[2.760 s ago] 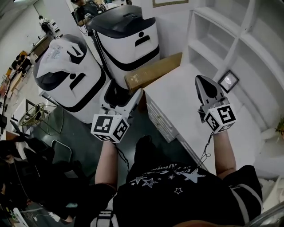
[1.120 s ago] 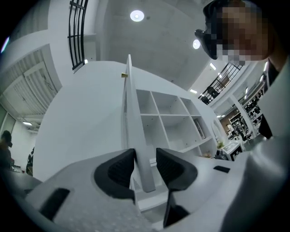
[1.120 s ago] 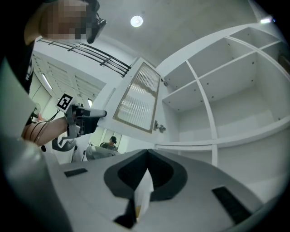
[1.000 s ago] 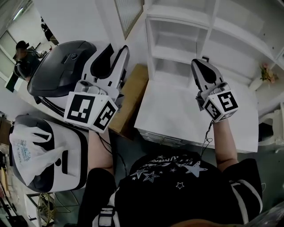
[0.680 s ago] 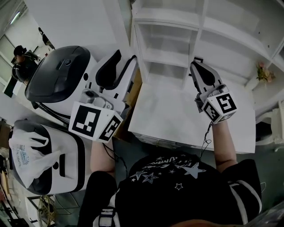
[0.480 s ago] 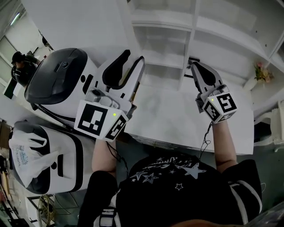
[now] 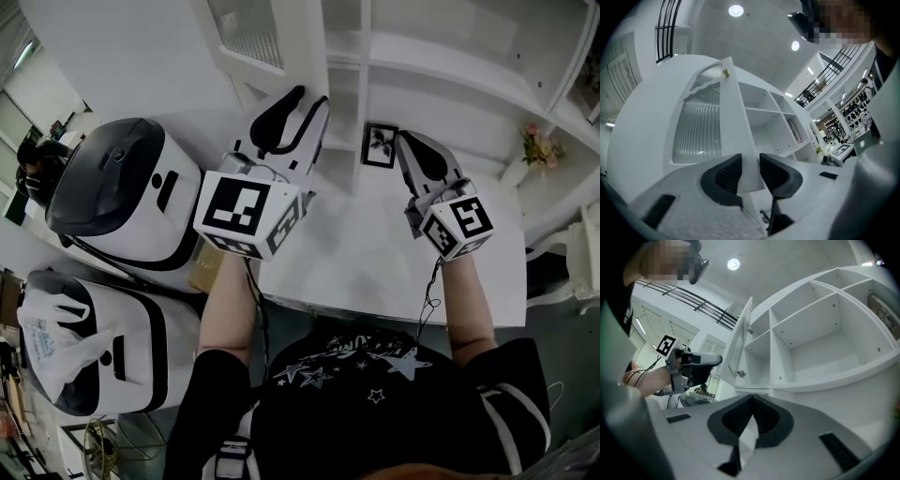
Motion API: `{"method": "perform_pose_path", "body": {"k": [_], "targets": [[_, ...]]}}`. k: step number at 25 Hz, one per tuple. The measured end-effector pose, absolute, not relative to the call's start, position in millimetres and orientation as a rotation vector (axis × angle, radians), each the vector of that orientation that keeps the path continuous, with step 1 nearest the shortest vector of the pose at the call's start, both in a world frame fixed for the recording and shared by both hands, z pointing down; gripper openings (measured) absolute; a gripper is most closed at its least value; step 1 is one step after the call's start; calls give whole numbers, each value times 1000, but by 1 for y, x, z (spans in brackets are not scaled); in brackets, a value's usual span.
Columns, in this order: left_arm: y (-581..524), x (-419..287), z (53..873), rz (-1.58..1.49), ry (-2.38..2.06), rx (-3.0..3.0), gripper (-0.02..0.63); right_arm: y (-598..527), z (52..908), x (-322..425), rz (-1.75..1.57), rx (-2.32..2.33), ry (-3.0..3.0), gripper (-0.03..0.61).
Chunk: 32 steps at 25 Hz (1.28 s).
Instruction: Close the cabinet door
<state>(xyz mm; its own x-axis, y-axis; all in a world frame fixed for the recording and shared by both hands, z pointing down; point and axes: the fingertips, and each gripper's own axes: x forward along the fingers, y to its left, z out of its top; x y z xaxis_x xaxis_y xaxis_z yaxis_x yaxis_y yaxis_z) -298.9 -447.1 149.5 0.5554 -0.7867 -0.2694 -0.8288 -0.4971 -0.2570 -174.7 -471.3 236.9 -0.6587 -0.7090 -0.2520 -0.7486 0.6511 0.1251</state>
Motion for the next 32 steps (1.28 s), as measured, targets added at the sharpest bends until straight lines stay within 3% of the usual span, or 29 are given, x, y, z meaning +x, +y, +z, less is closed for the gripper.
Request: {"method": "perform_pose_path", "body": {"k": [23, 32], "targets": [[-561, -242, 148, 86, 1520, -2387, 98, -511, 230, -88, 347, -1264, 2632, 6], [-587, -243, 146, 82, 1577, -2346, 52, -520, 231, -75, 350, -1255, 2633, 6]]}}
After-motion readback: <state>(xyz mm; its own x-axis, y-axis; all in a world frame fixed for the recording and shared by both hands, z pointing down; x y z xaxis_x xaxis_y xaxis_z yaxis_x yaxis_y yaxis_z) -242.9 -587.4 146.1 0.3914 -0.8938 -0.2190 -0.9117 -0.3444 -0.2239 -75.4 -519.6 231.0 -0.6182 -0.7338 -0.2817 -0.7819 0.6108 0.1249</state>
